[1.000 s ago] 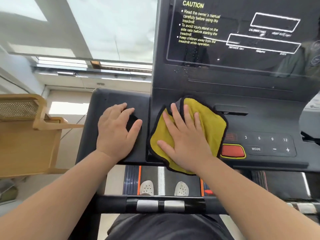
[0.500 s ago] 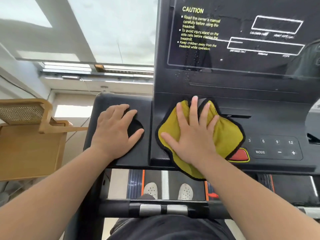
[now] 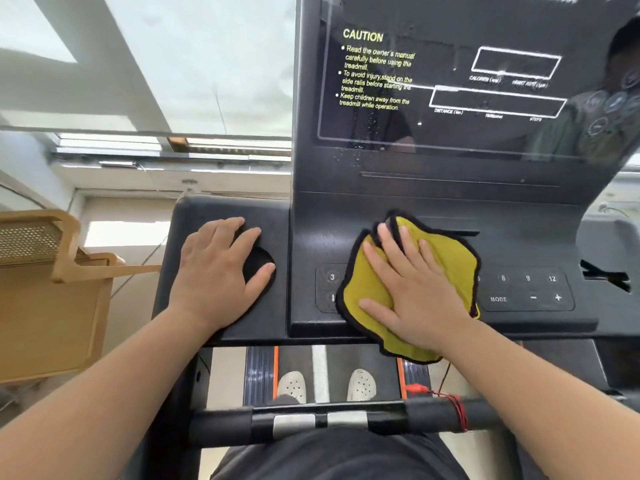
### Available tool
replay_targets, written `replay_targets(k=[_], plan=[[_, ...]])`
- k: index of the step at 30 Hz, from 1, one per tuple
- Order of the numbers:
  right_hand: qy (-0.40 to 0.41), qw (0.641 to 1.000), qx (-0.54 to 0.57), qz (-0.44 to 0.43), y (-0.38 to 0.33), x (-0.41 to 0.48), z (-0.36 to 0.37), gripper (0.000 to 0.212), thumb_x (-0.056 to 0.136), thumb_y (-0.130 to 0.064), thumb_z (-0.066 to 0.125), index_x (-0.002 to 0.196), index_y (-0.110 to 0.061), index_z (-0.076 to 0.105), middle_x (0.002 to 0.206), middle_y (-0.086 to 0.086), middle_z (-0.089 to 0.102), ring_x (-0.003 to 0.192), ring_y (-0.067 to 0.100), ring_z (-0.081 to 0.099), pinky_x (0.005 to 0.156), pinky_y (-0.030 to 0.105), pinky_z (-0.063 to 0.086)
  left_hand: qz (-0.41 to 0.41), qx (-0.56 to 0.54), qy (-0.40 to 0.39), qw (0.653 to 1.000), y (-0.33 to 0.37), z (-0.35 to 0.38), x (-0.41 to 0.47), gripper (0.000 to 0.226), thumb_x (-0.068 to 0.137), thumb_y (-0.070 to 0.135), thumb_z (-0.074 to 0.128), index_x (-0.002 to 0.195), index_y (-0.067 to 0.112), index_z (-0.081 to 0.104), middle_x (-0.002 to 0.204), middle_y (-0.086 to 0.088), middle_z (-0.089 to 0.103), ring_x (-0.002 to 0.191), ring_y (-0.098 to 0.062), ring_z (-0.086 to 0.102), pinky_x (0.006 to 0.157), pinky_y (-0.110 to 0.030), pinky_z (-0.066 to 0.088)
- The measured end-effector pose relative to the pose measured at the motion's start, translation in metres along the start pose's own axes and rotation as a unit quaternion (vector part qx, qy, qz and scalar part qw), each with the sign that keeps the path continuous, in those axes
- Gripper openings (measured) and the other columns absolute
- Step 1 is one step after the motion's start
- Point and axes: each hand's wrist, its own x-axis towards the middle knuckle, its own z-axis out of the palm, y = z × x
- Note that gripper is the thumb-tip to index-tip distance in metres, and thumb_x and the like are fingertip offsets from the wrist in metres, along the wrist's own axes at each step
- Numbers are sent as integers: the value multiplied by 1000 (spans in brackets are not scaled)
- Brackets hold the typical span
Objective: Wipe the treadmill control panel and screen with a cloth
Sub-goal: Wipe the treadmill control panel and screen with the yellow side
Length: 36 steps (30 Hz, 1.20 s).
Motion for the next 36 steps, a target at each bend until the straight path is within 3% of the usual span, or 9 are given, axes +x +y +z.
replay_targets(k=[5, 8, 12, 16, 20, 27, 30, 33, 36], plan=[[24, 994, 47, 100, -72, 42, -9, 93, 94, -79, 17, 164, -23, -7, 170, 8, -25, 155, 39, -22, 126, 59, -6, -4, 0, 4, 1000, 1, 1, 1, 61, 91, 56, 42, 137, 18, 57, 141, -9, 52, 132, -33, 43, 106, -52, 36], [8, 999, 47, 1, -99, 38, -11, 86, 97, -75, 20, 165, -26, 0, 172, 2, -18, 157, 34, -19, 126, 60, -2, -3, -3, 5, 1000, 0, 2, 1, 61, 91, 55, 40, 136, 18, 58, 141, -9, 53, 132, -33, 44, 105, -51, 36], [18, 992, -5, -127, -76, 7, 6, 79, 99, -70, 31, 164, -28, 17, 174, -1, 8, 160, 30, 7, 128, 53, 13, -1, -1, 6, 1000, -1, 2, 1, 60, 91, 55, 42, 136, 18, 58, 140, -10, 53, 131, -34, 45, 105, -52, 36], [15, 1000, 16, -21, -24, 15, -4, 87, 95, -80, 17, 165, -30, 8, 174, -2, -6, 159, 24, -12, 128, 54, 11, -1, 2, -3, 1000, 0, -1, 2, 60, 90, 55, 43, 136, 18, 57, 141, -9, 53, 132, -34, 44, 105, -53, 37], [23, 997, 40, 60, -56, 36, -8, 92, 92, -80, 13, 165, -26, -4, 171, 3, -22, 156, 32, -24, 127, 55, -7, -2, -1, -6, 1000, 0, -1, 1, 61, 90, 56, 43, 135, 18, 57, 140, -9, 53, 131, -34, 44, 105, -52, 37], [15, 994, 6, -107, -75, 15, 2, 83, 97, -73, 29, 164, -31, 4, 173, -5, -9, 158, 26, -15, 127, 52, -7, 0, -8, -15, 1000, -1, -3, 0, 63, 85, 56, 44, 134, 18, 58, 139, -9, 54, 129, -33, 46, 104, -52, 40], [13, 998, -22, -61, -39, -9, 8, 83, 96, -79, 21, 165, -33, 5, 173, -5, -5, 159, 26, -11, 125, 52, 2, -4, -9, -22, 1000, -1, -5, 0, 62, 85, 55, 44, 134, 19, 59, 139, -8, 53, 130, -32, 45, 104, -51, 38], [-1, 999, -6, -32, -32, 7, 1, 89, 91, -84, 11, 164, -35, -4, 171, -5, -18, 156, 26, -23, 127, 55, -6, -4, -11, -28, 1000, 0, -6, 0, 62, 85, 54, 45, 135, 21, 58, 140, -6, 53, 131, -30, 45, 106, -50, 37], [25, 999, 4, -45, -41, 43, -9, 90, 93, -82, 18, 164, -31, -3, 170, -1, -22, 152, 26, -31, 126, 57, -10, -15, -22, -24, 999, 0, -9, 0, 61, 82, 52, 47, 135, 22, 59, 140, -4, 54, 131, -29, 46, 105, -51, 39]])
